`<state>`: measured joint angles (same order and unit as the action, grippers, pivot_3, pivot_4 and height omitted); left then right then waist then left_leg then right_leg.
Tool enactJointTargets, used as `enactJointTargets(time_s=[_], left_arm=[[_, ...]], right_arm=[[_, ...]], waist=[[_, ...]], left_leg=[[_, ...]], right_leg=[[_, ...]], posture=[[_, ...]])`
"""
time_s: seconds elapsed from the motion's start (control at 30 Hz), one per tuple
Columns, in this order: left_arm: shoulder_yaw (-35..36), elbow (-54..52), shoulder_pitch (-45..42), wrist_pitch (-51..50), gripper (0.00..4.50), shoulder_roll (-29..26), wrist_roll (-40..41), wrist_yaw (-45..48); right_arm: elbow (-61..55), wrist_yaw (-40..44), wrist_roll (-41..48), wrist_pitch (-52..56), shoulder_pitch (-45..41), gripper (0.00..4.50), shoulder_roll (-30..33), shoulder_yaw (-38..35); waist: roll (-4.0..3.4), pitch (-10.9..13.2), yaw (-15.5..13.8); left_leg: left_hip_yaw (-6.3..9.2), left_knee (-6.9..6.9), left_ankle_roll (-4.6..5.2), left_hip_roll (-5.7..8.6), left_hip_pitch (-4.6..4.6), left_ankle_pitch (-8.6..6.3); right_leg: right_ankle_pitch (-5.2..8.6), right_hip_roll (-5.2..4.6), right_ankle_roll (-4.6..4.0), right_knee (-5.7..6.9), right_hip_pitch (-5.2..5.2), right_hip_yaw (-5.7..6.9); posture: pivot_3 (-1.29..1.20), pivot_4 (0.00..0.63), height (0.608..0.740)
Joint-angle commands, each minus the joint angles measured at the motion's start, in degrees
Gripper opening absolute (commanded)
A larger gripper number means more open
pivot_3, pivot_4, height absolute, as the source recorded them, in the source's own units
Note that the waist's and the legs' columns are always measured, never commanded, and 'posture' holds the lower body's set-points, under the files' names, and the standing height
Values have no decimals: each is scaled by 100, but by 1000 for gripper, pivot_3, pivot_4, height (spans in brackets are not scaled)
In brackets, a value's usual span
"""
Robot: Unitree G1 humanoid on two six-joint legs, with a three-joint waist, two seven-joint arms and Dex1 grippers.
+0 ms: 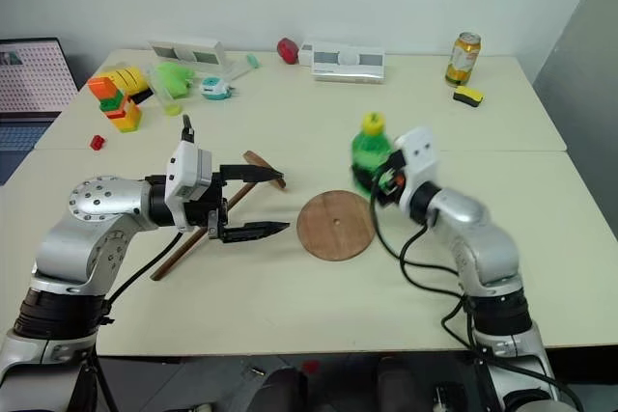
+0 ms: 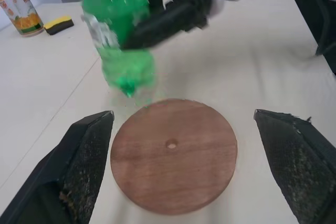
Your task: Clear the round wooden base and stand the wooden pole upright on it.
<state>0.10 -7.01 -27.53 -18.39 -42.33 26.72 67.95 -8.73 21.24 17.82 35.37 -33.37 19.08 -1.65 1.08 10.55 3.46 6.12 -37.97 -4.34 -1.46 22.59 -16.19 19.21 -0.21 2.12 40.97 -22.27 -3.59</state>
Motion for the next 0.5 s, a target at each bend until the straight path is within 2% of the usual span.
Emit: enactJointTargets(time_s=[0.03,0.23,0.5], left_arm=[[58,-218,-117,-4,4500,133,40,-214],[72,-196,-138,30,4500,325,-54,-510],[34,-125,-109,183,4500,451,-143,-555]], right_arm=[[1104,-723,-590,-665,-589,3277,118,-393],[2673,-1345,-1014,-1449,-965,3277,182,-661],[3242,-1618,-822,-1815,-879,3277,-107,-1052]], waist=[[0,0,9],[-1,0,48],[-1,0,124]], left_leg=[[-1,0,0,0,-1,0],[-9,2,-13,0,2,7],[-16,2,-18,0,2,11]], right_leg=[[0,0,0,0,0,-1],[0,-1,-1,-1,-3,-6],[0,-3,-1,1,-4,-13]], posture=[[0,150,740],[0,150,740],[0,150,740]])
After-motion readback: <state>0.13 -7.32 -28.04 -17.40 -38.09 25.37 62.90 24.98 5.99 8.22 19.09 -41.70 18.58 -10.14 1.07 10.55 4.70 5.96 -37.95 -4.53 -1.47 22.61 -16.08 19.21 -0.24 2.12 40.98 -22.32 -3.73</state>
